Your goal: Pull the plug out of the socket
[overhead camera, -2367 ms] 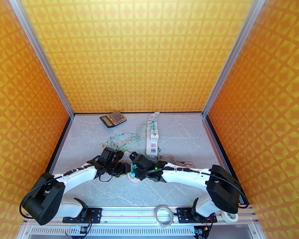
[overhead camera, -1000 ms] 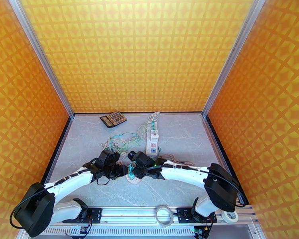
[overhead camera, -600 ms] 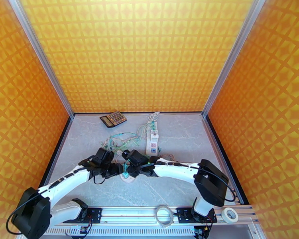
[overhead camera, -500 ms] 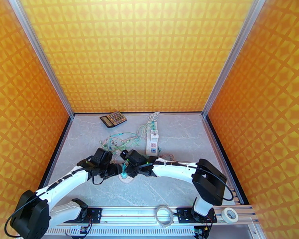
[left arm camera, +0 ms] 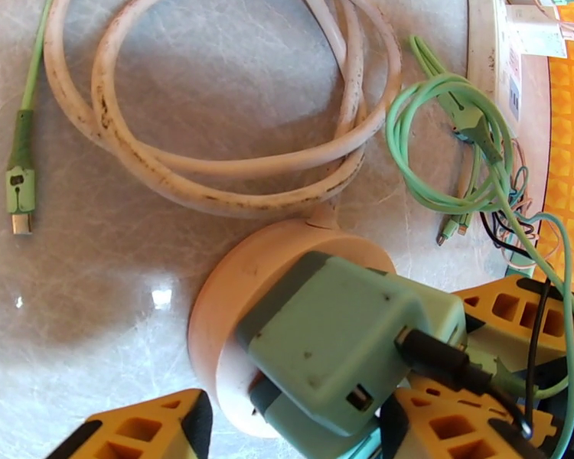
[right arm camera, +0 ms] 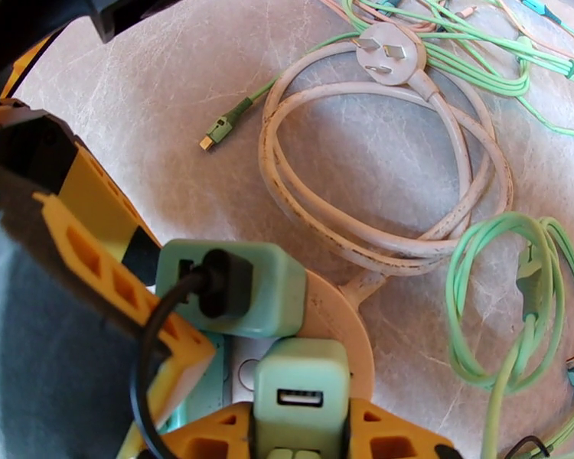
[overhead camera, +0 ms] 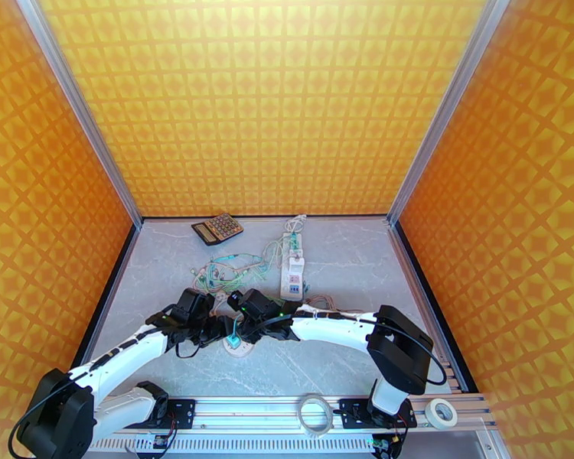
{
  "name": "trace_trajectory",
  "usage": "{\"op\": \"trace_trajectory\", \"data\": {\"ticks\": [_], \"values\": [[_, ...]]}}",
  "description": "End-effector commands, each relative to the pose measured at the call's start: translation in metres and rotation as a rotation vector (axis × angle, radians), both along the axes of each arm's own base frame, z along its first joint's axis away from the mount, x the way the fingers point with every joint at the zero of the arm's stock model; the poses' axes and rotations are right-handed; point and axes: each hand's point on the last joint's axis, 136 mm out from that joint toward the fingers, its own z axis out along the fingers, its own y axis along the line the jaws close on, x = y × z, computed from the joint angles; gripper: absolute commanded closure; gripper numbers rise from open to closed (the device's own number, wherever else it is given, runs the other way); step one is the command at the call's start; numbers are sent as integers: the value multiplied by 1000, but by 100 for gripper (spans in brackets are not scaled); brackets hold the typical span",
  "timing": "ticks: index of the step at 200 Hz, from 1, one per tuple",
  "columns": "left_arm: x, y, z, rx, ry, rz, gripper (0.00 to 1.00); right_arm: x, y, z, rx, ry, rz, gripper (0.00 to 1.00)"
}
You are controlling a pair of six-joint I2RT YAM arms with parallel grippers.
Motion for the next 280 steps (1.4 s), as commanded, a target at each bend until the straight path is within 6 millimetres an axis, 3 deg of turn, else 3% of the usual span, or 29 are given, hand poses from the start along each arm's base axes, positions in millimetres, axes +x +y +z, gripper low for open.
{"op": "trace_trajectory", "data": {"ticks": [1,53,129,159,185,228,280], "values": [[-29,22,-32,105,108,-3,40,15,13,20,82,-44,-2,74],[-35,29,-50,128,123,28,43,20,13,29,93,-49,9,74],[-29,29,-69,161,162,48,48,-26,35,24,6,-131,146,74],[-25,28,-60,164,149,39,48,-27,32,11,0,-103,124,76],[-20,26,-44,152,117,30,47,-24,32,12,50,-55,108,74],[-14,25,-23,130,65,37,46,-26,39,40,225,54,130,57],[-7,26,0,122,30,33,45,-23,34,40,244,61,94,49]]}}
